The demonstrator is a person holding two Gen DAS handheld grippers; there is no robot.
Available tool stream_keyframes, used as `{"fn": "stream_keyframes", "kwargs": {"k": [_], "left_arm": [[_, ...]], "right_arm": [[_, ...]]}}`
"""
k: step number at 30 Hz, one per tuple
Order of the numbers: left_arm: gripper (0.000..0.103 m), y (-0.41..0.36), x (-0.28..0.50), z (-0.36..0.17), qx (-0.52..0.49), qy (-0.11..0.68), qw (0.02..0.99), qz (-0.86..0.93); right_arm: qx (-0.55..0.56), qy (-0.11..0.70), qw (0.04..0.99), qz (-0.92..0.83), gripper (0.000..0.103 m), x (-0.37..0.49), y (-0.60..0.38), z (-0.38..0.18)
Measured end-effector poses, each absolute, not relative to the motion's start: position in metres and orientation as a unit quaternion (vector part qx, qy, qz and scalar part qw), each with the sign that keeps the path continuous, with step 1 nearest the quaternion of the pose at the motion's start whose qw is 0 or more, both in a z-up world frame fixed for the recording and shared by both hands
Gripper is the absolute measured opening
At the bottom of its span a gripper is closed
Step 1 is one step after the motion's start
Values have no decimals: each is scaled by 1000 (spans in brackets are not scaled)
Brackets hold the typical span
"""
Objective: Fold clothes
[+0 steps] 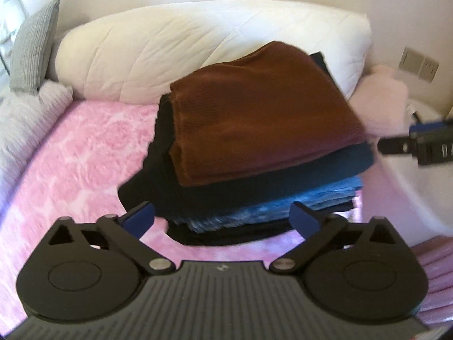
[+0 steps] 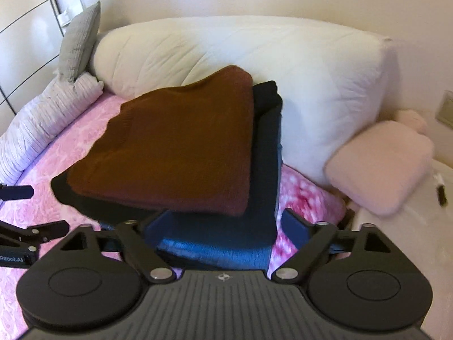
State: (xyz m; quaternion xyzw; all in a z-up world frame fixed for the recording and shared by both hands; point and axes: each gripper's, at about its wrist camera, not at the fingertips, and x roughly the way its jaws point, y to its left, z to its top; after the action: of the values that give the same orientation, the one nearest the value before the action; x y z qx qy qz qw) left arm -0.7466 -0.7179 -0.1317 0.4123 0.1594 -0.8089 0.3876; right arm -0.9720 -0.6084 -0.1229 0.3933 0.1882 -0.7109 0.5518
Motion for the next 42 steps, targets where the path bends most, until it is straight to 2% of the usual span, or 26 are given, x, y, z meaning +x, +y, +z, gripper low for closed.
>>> {"fn": "stream_keyframes", "kwargs": {"k": [4, 9, 21, 42], "left_arm": [[102, -692, -729, -108, 383, 207, 391, -811], [102, -651, -697, -76, 349, 224, 400, -817], [102, -579, -645, -29, 310, 182, 433, -826], [102, -550, -584, -8, 292, 206, 454, -816]], "right_arm": [[401, 183, 529, -726, 88, -948, -584, -102], [406, 175, 501, -744, 88, -914, -545, -72], [347, 189, 512, -762, 88, -845, -475, -17], [321, 190, 532, -760, 88, -774, -451, 11]]}}
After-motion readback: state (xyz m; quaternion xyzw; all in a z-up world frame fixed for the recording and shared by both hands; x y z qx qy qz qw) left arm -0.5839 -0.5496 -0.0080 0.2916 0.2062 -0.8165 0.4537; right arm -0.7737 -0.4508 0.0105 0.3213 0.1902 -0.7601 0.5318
